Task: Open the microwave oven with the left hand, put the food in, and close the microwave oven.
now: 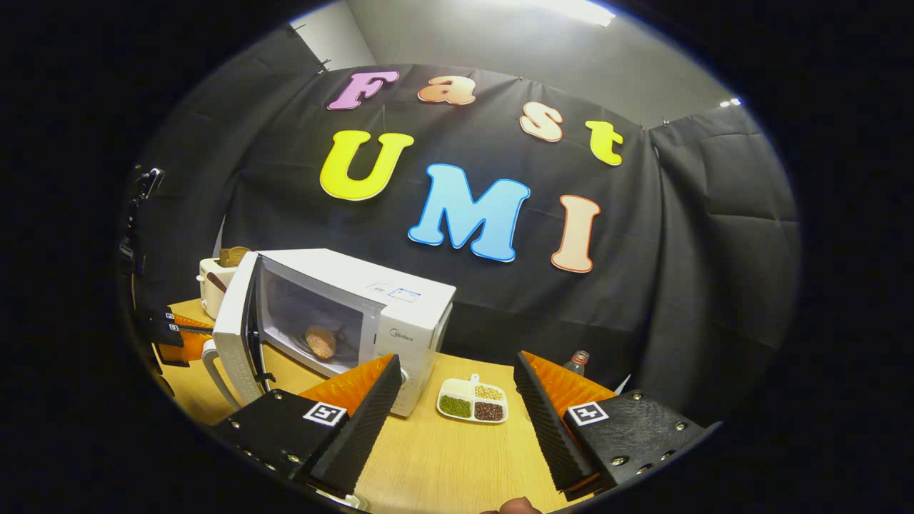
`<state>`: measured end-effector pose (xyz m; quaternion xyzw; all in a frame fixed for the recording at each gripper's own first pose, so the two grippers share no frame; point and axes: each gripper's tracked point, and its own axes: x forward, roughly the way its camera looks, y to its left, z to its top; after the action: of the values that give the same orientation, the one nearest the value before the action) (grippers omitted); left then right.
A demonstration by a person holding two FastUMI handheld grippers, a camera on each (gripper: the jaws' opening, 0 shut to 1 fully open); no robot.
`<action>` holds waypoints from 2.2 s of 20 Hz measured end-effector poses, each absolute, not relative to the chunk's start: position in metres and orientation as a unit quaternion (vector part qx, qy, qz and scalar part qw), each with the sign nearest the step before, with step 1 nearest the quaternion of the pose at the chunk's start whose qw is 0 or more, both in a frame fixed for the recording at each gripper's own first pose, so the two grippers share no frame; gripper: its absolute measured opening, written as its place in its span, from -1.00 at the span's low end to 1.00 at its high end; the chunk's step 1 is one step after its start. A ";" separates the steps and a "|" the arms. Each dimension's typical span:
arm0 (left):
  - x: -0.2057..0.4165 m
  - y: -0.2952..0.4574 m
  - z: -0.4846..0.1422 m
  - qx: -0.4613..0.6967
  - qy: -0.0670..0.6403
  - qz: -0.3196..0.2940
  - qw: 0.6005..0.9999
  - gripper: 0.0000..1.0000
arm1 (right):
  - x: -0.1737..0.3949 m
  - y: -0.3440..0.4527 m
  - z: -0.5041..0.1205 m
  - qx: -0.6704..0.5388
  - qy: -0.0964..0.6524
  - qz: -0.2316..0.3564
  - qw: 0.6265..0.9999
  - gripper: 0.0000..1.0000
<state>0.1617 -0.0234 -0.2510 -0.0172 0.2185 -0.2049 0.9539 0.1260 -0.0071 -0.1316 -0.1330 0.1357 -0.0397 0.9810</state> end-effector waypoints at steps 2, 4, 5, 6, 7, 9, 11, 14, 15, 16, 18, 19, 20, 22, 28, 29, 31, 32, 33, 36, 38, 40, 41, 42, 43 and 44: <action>0.171 -0.034 -0.253 -0.016 0.218 -0.217 0.951 -0.84 | 0.120 -0.019 -0.132 -0.131 0.140 -0.056 0.980 0.94; 0.182 -0.046 -0.253 -0.012 0.214 -0.229 0.949 -0.84 | 0.113 -0.031 -0.131 -0.129 0.143 -0.075 0.978 0.94; 0.186 -0.053 -0.252 -0.011 0.213 -0.236 0.948 -0.84 | 0.110 -0.037 -0.130 -0.128 0.144 -0.083 0.978 0.94; 0.191 -0.059 -0.251 -0.010 0.211 -0.242 0.947 -0.84 | 0.106 -0.043 -0.131 -0.128 0.145 -0.092 0.977 0.94; 0.194 -0.067 -0.251 -0.010 0.209 -0.248 0.946 -0.84 | 0.101 -0.049 -0.130 -0.127 0.148 -0.100 0.976 0.94; 0.204 -0.082 -0.251 -0.005 0.206 -0.261 0.943 -0.84 | 0.096 -0.058 -0.131 -0.123 0.152 -0.113 0.974 0.94; 0.214 -0.093 -0.250 0.000 0.202 -0.269 0.942 -0.84 | 0.091 -0.067 -0.130 -0.117 0.154 -0.126 0.973 0.94; 0.230 -0.107 -0.252 -0.001 0.203 -0.273 0.940 -0.84 | 0.084 -0.078 -0.132 -0.113 0.157 -0.142 0.971 0.93; 0.234 -0.110 -0.253 -0.001 0.203 -0.274 0.940 -0.84 | 0.082 -0.081 -0.132 -0.112 0.158 -0.146 0.970 0.93; 0.239 -0.114 -0.252 -0.002 0.203 -0.273 0.940 -0.84 | 0.081 -0.084 -0.132 -0.111 0.160 -0.149 0.970 0.94; 0.246 -0.118 -0.253 -0.006 0.203 -0.271 0.941 -0.84 | 0.075 -0.089 -0.135 -0.110 0.163 -0.154 0.968 0.94; 0.248 -0.121 -0.253 -0.009 0.204 -0.270 0.941 -0.84 | 0.074 -0.091 -0.134 -0.109 0.164 -0.157 0.968 0.94; 0.251 -0.122 -0.253 -0.012 0.205 -0.269 0.941 -0.84 | 0.073 -0.093 -0.134 -0.107 0.163 -0.159 0.968 0.94; 0.257 -0.127 -0.256 -0.017 0.206 -0.265 0.942 -0.84 | 0.069 -0.095 -0.133 -0.107 0.163 -0.164 0.967 0.94; 0.281 -0.132 -0.258 -0.028 0.210 -0.247 0.946 -0.86 | 0.063 -0.104 -0.132 -0.110 0.165 -0.172 0.965 0.94; 0.284 -0.132 -0.258 -0.031 0.210 -0.244 0.946 -0.86 | 0.061 -0.106 -0.132 -0.112 0.165 -0.173 0.965 0.94; 0.290 -0.133 -0.260 -0.032 0.211 -0.238 0.947 -0.85 | 0.060 -0.108 -0.133 -0.112 0.166 -0.175 0.964 0.94; 0.290 -0.133 -0.259 -0.036 0.211 -0.237 0.948 -0.85 | 0.059 -0.110 -0.134 -0.112 0.167 -0.176 0.964 0.94; 0.291 -0.134 -0.261 -0.039 0.211 -0.235 0.948 -0.84 | 0.059 -0.112 -0.134 -0.110 0.167 -0.178 0.963 0.94; 0.293 -0.131 -0.264 -0.037 0.211 -0.225 0.950 -0.83 | 0.060 -0.115 -0.131 -0.109 0.166 -0.178 0.964 0.94; 0.298 -0.131 -0.263 -0.038 0.207 -0.222 0.952 -0.84 | 0.063 -0.117 -0.129 -0.110 0.164 -0.174 0.965 0.94; 0.299 -0.130 -0.259 -0.042 0.219 -0.215 0.951 -0.82 | 0.064 -0.116 -0.130 -0.110 0.165 -0.169 0.965 0.94; 0.303 -0.135 -0.261 -0.053 0.213 -0.210 0.953 -0.83 | 0.063 -0.115 -0.130 -0.110 0.164 -0.167 0.966 0.94; 0.302 -0.135 -0.263 -0.046 0.216 -0.206 0.953 -0.84 | 0.063 -0.115 -0.128 -0.108 0.162 -0.166 0.967 0.94; 0.302 -0.135 -0.262 -0.039 0.215 -0.201 0.955 -0.84 | 0.062 -0.113 -0.128 -0.104 0.162 -0.161 0.968 0.94; 0.303 -0.134 -0.258 -0.031 0.208 -0.195 0.958 -0.84 | 0.061 -0.111 -0.127 -0.103 0.159 -0.158 0.969 0.94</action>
<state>0.3029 -0.1344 -0.2576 -0.0305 0.2080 -0.1953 0.9579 0.0608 -0.1112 -0.1273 -0.1026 0.1593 -0.1578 0.9691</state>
